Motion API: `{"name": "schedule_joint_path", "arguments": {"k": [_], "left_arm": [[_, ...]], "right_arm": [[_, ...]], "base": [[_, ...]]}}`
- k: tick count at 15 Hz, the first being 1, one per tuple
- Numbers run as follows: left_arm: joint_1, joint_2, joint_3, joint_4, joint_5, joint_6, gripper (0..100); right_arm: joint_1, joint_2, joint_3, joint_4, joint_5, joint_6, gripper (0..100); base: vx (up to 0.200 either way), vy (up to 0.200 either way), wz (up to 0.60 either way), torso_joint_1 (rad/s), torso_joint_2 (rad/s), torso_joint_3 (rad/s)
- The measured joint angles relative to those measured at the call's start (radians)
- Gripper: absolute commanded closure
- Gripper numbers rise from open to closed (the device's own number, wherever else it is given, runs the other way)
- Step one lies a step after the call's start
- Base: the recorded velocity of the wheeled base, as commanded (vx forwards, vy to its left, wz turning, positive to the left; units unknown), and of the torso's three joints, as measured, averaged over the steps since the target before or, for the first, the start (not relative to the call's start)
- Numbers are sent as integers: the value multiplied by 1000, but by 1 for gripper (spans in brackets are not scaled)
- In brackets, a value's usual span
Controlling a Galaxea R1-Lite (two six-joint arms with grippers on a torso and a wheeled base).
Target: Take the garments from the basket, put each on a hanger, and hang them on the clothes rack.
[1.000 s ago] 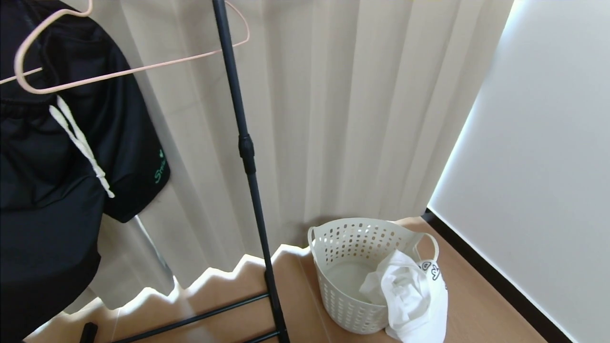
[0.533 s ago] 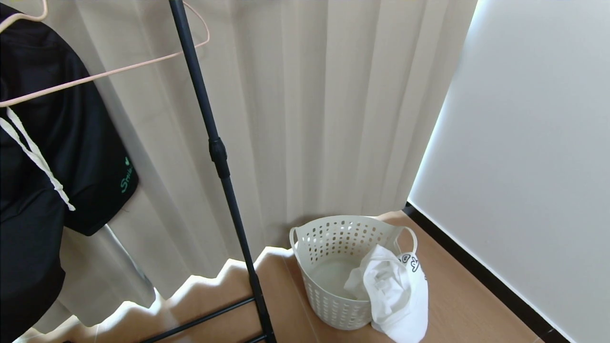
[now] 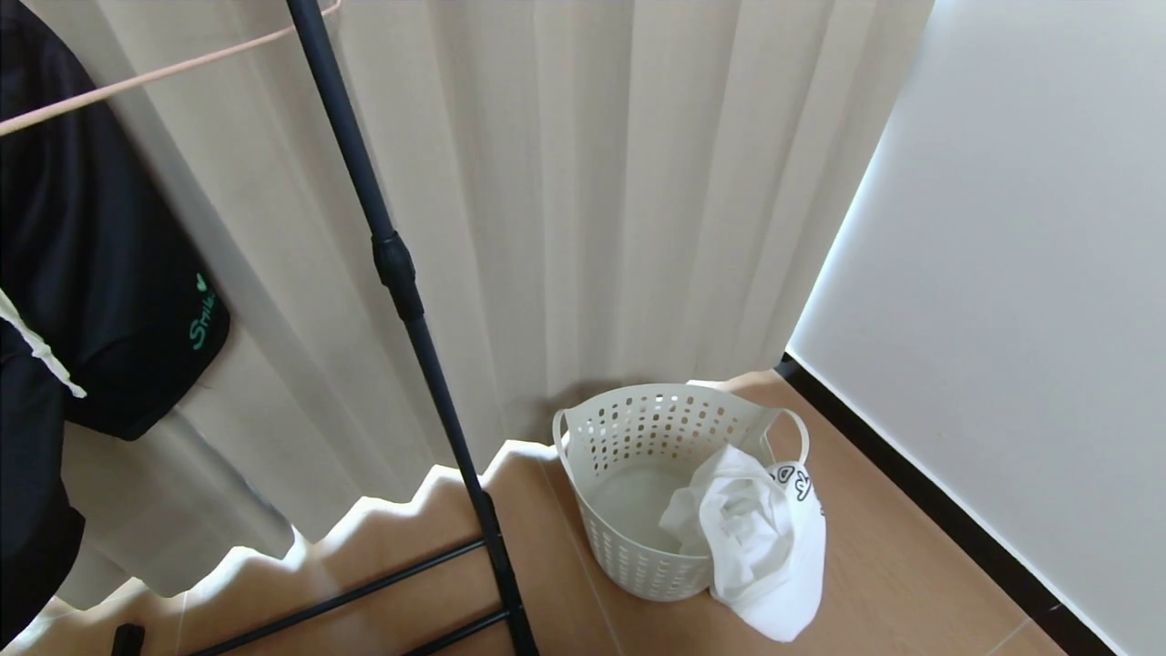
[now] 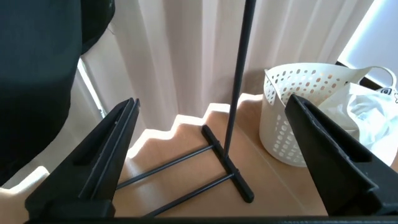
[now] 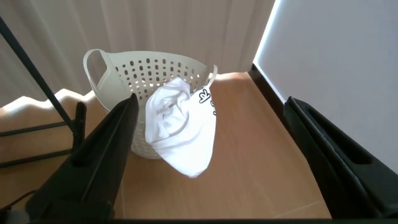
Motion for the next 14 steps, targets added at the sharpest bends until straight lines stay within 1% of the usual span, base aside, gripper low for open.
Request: {"name": "schedule_joint_path", "arguments": {"k": [5, 14], "left_arm": [[0, 0, 0, 0, 1, -1, 0], [0, 0, 0, 0, 2, -1, 0]], "right_arm": [[0, 0, 0, 0, 0, 0, 0], [0, 0, 0, 0, 0, 1, 0]], "base": [[0, 0, 0, 4, 2, -200], [0, 0, 0, 0, 1, -137]]}}
